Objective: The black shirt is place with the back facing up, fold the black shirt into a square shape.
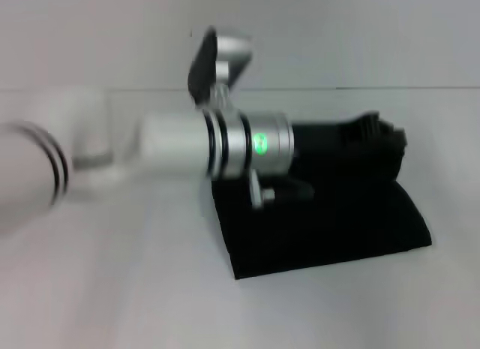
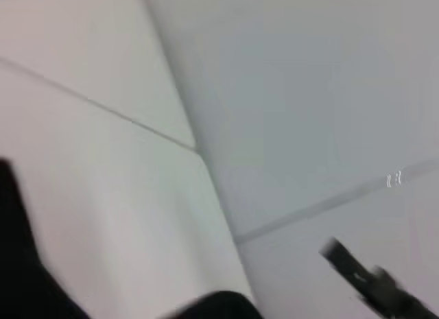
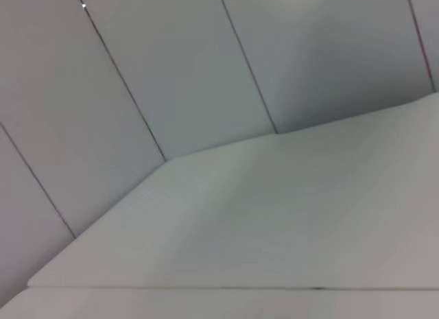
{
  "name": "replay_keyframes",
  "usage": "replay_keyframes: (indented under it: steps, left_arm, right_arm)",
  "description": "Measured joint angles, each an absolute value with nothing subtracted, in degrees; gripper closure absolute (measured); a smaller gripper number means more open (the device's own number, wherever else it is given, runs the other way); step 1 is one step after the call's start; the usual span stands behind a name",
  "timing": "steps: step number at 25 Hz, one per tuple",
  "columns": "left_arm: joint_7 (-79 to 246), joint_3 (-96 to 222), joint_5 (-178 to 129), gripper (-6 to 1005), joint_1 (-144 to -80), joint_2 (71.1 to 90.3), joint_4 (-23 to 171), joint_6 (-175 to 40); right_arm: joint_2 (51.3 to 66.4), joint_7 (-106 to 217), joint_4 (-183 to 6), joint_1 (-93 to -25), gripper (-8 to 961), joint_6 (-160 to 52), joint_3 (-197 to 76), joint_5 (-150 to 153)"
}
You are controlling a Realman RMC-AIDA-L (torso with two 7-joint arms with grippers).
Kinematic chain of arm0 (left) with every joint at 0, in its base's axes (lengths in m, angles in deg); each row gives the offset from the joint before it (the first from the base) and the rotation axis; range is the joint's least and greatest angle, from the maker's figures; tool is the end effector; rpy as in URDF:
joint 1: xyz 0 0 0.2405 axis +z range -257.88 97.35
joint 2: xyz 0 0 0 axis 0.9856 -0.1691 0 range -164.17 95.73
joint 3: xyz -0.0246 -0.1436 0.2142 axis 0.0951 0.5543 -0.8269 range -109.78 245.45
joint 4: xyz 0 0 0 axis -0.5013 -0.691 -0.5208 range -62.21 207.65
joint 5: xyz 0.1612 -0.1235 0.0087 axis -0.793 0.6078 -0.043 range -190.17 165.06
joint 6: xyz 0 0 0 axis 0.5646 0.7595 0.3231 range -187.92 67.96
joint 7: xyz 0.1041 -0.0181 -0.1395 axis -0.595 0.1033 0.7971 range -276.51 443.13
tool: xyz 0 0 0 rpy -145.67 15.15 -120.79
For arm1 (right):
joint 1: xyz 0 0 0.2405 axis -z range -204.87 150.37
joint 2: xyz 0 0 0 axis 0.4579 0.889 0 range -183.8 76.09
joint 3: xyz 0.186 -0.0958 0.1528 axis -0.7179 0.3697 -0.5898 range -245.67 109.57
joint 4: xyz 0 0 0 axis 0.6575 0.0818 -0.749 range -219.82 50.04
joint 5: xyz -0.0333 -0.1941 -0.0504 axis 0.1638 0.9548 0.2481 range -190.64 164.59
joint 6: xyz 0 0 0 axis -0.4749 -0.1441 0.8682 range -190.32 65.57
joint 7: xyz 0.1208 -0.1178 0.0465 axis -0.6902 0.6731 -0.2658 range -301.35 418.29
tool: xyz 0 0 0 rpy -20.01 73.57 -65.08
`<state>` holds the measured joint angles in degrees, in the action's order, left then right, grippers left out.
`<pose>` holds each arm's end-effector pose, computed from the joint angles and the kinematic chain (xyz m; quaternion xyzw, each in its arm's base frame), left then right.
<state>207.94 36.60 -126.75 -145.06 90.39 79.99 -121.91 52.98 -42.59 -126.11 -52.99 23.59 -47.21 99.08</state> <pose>-0.0734 0.4059 -0.1510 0.7700 0.5742 0.2759 0.0353 0.3281 0.3626 0.1338 -0.8039 0.4001 0.2993 0.3226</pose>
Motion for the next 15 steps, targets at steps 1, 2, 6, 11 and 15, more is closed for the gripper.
replay_keyframes:
  steps: [1,2,6,11,15]
  left_arm:
    - [204.76,37.96,-124.83,932,-144.14,90.46,76.51,-119.21]
    - [201.59,39.49,-123.40,931,-143.15,90.49,74.24,-117.89]
    - [190.07,48.44,-121.49,926,-136.56,90.50,68.68,-121.47]
    - [186.66,50.17,-121.69,749,-130.60,90.37,69.10,-138.31]
    - [187.58,50.26,-121.26,598,-125.90,89.94,76.45,-144.37]
  right_arm:
    - [52.98,-42.30,-125.97,-52.96,161,23.61,-47.09,99.18]
    - [53.01,-42.08,-125.86,-52.96,160,23.67,-46.98,99.20]
    - [53.36,-42.07,-125.66,-53.35,160,23.45,-46.84,100.74]
    - [53.07,-47.42,-125.66,-55.23,159,23.76,-46.63,104.64]
    - [52.43,-54.94,-125.64,-57.80,159,23.90,-45.18,109.39]
